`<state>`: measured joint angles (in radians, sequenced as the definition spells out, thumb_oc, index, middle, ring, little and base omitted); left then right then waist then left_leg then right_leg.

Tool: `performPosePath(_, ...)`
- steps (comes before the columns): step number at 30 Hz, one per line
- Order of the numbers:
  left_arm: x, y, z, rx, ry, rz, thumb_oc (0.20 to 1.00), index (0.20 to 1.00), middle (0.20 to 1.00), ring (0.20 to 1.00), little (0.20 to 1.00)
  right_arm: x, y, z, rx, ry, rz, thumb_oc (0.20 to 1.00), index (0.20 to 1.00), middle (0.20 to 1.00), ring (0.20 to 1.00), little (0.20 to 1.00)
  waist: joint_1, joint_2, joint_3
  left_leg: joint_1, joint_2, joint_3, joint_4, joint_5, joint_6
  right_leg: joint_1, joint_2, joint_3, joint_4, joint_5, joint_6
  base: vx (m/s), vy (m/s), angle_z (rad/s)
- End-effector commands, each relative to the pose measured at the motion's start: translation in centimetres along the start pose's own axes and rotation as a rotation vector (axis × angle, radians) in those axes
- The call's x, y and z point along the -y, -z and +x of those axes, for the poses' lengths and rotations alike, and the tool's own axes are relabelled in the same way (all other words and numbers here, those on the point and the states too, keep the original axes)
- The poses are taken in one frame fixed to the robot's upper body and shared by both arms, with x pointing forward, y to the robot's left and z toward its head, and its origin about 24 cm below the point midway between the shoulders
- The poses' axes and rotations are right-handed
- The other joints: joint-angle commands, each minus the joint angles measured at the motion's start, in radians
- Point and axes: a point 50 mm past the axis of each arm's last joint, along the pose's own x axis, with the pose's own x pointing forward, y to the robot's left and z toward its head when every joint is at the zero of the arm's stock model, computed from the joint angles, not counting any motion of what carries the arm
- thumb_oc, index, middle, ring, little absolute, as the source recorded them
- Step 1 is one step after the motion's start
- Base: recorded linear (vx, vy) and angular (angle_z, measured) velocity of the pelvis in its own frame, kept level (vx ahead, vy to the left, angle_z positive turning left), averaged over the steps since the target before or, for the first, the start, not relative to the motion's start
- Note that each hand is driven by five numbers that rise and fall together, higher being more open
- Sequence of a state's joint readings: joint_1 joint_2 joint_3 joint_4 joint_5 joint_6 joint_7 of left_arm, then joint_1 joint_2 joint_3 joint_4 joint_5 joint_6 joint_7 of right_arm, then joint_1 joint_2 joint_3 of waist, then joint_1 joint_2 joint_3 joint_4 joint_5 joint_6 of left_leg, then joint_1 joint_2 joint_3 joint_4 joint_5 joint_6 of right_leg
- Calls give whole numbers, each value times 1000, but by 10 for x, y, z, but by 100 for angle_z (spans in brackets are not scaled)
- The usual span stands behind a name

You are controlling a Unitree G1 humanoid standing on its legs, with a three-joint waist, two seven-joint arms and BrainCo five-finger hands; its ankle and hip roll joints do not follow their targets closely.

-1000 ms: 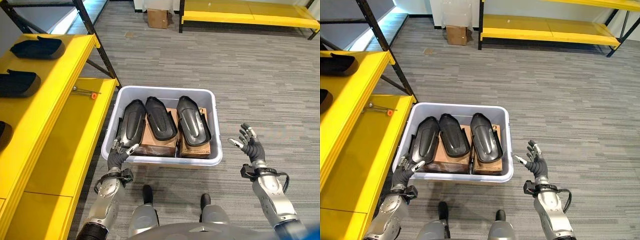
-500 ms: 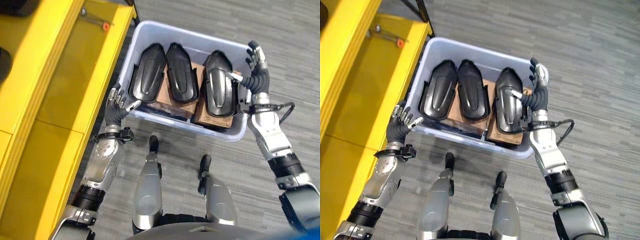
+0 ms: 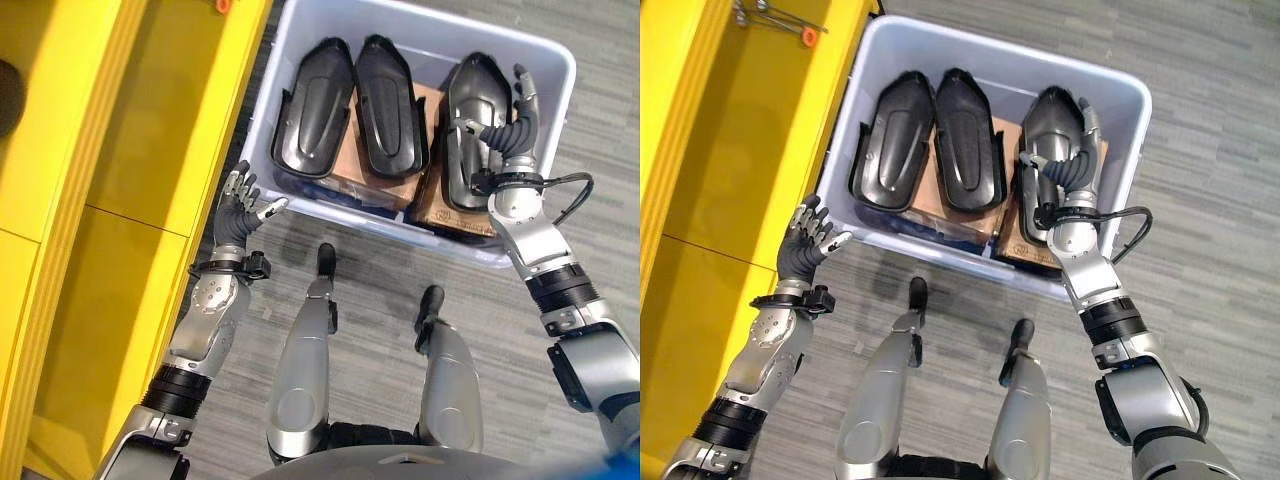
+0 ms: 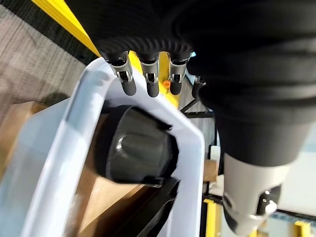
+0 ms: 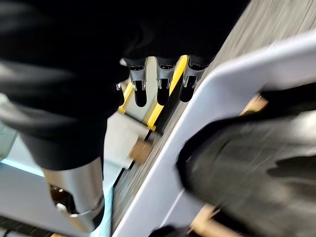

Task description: Move parts from the plastic box to the shelf.

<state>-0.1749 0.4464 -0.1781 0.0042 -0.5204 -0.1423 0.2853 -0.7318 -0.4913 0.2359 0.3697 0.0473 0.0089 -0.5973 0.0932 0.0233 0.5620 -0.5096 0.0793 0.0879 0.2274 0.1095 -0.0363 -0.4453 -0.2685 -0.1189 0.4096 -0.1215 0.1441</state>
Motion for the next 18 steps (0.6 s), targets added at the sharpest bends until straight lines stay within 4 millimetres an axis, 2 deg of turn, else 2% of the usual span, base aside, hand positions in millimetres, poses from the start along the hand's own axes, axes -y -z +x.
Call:
performPosePath(1,14,-30,-4,186,46,-50,1000,1000,1000,1000,1000,34,-27,15,163,176,-54,1000,1000,1000,1000,1000,-18,40,-42,-12,1,-22,123,-137,-3,-43,35,13,-53,100,-29,-49,83,-17)
performPosePath(5,16,-26,-7,183,36,-79,1000,1000,1000,1000,1000,45,-14,14,90,280,-71,1000,1000,1000,1000,1000,-37,51,-42,-31,-5,-15,131,-144,2,-86,40,31,-24,93,-38,-36,63,-8)
performPosePath(7,15,-23,-9,179,27,-85,1000,1000,1000,1000,1000,54,-9,13,107,334,-152,1000,1000,1000,1000,1000,-51,62,-42,-40,-7,-11,134,-147,4,-111,44,40,-8,89,-43,-41,57,-6)
performPosePath(14,13,-22,-13,193,29,-102,1000,1000,1000,1000,1000,58,-4,18,64,245,-147,1000,1000,1000,1000,1000,-70,77,-42,-79,-11,-4,153,-157,8,-177,52,58,23,86,-54,-45,6,-10)
performPosePath(17,11,-24,-13,211,37,-112,1000,1000,1000,1000,1000,60,-25,29,228,249,-328,1000,1000,1000,1000,1000,-67,82,-42,-143,-11,-4,205,-169,13,-251,55,60,78,77,-64,-79,-43,-2)
performPosePath(18,12,-25,-14,216,40,-115,1000,1000,1000,1000,1000,62,-43,32,371,284,-471,1000,1000,1000,1000,1000,-64,85,-42,-171,-15,-9,228,-176,15,-280,57,62,104,71,-66,-48,-7,1)
